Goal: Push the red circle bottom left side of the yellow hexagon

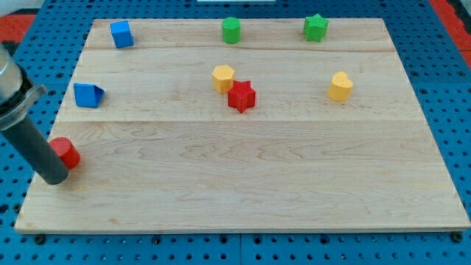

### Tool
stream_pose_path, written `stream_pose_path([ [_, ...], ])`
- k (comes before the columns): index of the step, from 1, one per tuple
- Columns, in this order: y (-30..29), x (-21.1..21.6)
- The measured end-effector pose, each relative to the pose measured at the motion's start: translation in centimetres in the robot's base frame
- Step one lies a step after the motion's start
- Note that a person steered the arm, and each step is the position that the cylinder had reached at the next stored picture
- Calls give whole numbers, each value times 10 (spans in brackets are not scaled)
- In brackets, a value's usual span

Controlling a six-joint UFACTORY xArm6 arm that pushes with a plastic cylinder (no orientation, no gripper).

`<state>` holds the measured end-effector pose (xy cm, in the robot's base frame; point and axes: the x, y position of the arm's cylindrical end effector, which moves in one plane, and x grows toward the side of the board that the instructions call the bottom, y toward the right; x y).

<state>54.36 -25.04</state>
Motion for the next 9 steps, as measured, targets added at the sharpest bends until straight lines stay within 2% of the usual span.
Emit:
stream_pose_path([
  [1,-37,9],
  [2,-49,4],
  [4,80,-56],
  [5,89,-37],
  [6,30,-40],
  [7,34,-67],
  [8,74,-92],
  [9,24,-66],
])
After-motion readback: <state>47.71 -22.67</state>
